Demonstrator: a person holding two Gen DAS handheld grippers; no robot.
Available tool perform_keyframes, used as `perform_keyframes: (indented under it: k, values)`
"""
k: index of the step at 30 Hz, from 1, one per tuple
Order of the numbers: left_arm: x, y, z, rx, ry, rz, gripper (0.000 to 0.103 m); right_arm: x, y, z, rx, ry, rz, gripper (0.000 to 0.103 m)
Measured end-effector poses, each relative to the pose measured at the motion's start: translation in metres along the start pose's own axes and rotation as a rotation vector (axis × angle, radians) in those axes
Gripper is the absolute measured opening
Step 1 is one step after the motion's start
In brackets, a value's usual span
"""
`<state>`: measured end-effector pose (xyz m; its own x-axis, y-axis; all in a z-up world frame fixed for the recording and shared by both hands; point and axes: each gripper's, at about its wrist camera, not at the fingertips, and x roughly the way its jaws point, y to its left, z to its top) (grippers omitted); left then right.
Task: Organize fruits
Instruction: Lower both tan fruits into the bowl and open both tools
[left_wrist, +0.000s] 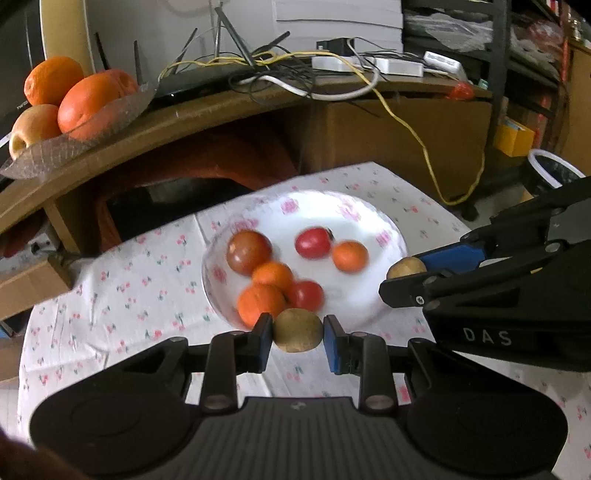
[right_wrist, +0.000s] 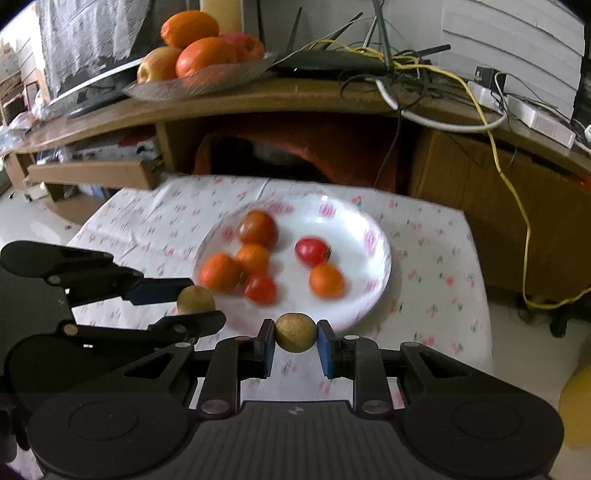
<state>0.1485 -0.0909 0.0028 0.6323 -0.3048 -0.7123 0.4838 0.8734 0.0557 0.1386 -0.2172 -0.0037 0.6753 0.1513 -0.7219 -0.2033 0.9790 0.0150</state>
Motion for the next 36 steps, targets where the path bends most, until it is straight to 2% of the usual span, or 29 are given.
perform_keyframes:
  k: [7,14,19,36]
  values:
    - [0.026,0.013,0.025,-0.006,-0.007,0.017,0.035,0.025,-0.013,0.017,0.021,0.001,-0.016,0.024]
    - [0.05,0.017,0.033,-0.014,0.003,0.019,0.035,0.043,-0.022,0.026,0.031,0.007,-0.022,0.025]
    - [0.055,0.021,0.036,-0.033,0.0,0.003,0.034,0.045,-0.025,0.029,0.043,-0.008,-0.017,0.026]
    - [0.058,0.019,0.035,-0.03,0.008,0.017,0.035,0.045,-0.026,0.028,0.065,-0.014,-0.011,0.028]
